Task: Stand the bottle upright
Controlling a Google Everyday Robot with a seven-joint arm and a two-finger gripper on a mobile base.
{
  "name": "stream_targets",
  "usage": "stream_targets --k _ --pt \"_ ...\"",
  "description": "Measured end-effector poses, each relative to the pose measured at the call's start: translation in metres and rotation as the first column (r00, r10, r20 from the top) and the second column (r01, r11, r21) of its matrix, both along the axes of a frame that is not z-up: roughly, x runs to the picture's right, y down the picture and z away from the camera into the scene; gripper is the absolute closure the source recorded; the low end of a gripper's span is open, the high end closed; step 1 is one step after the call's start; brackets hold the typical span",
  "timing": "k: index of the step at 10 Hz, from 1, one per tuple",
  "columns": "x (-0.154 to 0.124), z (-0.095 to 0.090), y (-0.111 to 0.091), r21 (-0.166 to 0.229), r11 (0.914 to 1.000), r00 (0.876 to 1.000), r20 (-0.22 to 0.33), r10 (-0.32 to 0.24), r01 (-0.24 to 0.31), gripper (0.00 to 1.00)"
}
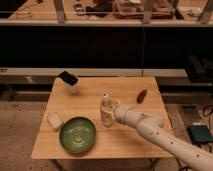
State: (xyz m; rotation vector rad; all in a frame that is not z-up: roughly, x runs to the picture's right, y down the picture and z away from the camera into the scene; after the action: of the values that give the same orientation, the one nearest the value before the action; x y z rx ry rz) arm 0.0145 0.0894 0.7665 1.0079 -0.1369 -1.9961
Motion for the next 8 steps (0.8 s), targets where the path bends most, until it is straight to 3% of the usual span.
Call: stream_targets --k 4,6,8 --pt "-0.001 -0.003 0.006 0.035 0.9994 1.000 0.010 0.003 -0.004 0.82" --pt "-0.002 -0.002 0.011 0.041 0.9992 1.000 0.012 -0.002 0.002 0.70" --pt "-0.003 0.000 0.013 0.047 0.9988 1.000 0.009 -0.011 0.011 0.49"
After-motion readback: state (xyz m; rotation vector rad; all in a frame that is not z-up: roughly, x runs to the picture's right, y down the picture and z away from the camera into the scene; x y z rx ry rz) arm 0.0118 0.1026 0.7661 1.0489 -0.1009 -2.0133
